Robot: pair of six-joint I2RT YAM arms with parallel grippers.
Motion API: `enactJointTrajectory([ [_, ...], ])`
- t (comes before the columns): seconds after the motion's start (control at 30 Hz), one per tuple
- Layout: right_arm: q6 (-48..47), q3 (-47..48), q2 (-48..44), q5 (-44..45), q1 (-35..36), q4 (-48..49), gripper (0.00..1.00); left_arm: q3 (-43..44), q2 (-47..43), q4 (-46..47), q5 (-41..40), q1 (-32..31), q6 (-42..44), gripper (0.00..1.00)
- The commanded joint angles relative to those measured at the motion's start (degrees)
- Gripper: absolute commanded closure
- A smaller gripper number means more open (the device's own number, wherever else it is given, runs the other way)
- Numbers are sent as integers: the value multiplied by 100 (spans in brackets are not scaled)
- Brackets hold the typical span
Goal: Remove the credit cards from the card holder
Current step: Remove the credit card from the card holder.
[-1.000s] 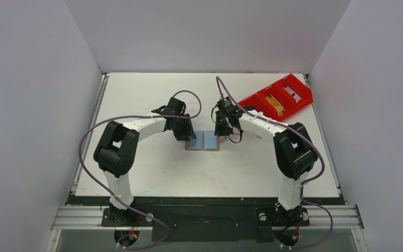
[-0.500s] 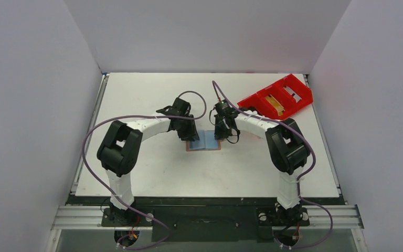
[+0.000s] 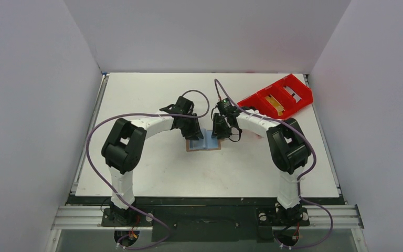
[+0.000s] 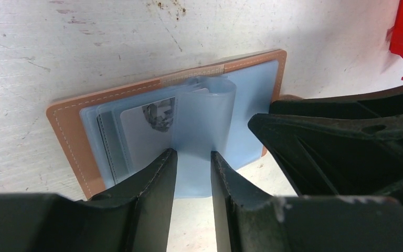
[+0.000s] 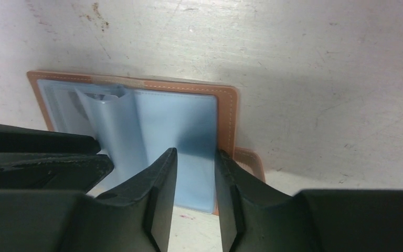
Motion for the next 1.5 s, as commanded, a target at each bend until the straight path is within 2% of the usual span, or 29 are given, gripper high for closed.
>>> enactJointTrajectory([
  [0.0, 92, 9, -518, -343, -99, 336, 68, 190, 145, 135, 217, -24, -139, 72],
  [0.17, 201, -277, -822, -486, 55, 690, 63, 159, 217, 324, 553, -3, -460, 73],
  [0.3, 417, -615, -804, -744, 148, 1228, 63, 119, 279, 474, 819, 38, -673, 73],
  [0.47, 465, -876, -787, -770, 159, 1408, 64, 70, 351, 659, 1014, 72, -867, 74],
  [0.63, 299, -992, -1009, -460, 152, 1236, 64, 111, 381, 688, 1077, 81, -943, 75],
  [0.97, -223, -1104, -2230, 483, 272, 868, 59, 274, 475, 684, 1132, 65, -977, 75],
  [1.47, -355, -1329, -1375, 39, 364, 1335, 61, 338, 556, 698, 1221, 73, -997, 76],
])
